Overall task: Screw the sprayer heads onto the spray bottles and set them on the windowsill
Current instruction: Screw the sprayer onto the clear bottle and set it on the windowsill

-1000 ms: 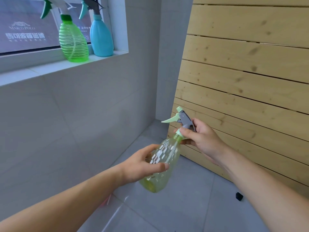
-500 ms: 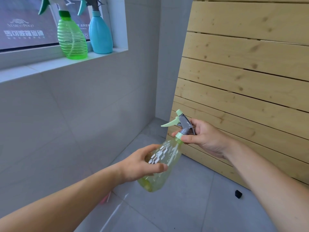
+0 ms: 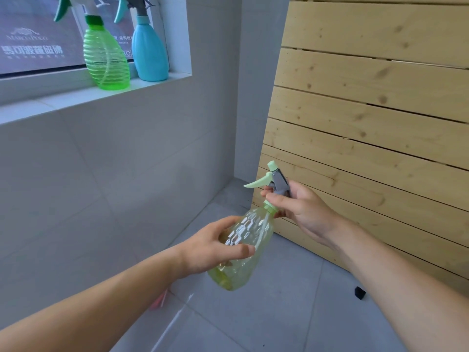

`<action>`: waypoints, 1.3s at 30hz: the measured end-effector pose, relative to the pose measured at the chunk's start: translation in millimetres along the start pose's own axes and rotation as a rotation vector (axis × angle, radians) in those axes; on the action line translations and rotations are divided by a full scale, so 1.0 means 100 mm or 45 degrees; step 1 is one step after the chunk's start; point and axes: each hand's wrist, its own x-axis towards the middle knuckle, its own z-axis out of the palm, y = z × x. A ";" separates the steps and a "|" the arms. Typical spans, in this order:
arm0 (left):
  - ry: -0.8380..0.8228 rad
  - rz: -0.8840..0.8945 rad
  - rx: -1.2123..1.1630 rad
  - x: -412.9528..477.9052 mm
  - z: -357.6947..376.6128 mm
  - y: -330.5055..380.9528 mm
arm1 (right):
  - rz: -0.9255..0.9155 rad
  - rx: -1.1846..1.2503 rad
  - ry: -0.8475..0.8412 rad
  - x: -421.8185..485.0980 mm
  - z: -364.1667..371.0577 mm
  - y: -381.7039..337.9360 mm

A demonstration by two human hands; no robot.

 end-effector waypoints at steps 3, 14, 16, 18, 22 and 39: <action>0.004 -0.002 -0.005 -0.01 -0.02 0.00 | 0.007 -0.036 -0.046 0.01 -0.03 -0.01; 0.011 0.020 0.019 -0.01 -0.01 0.01 | -0.008 -0.071 -0.038 0.00 -0.02 -0.03; 0.009 0.014 0.025 -0.01 0.01 0.01 | -0.014 -0.206 0.073 0.01 0.04 -0.01; 0.012 0.004 0.029 -0.01 0.01 0.01 | -0.002 -0.225 0.118 0.02 0.07 0.01; 0.006 0.012 0.027 -0.02 -0.02 0.03 | 0.034 0.001 -0.091 0.01 -0.04 -0.02; 0.059 -0.001 0.043 -0.04 0.04 0.07 | 0.022 -0.123 0.089 0.05 0.04 0.06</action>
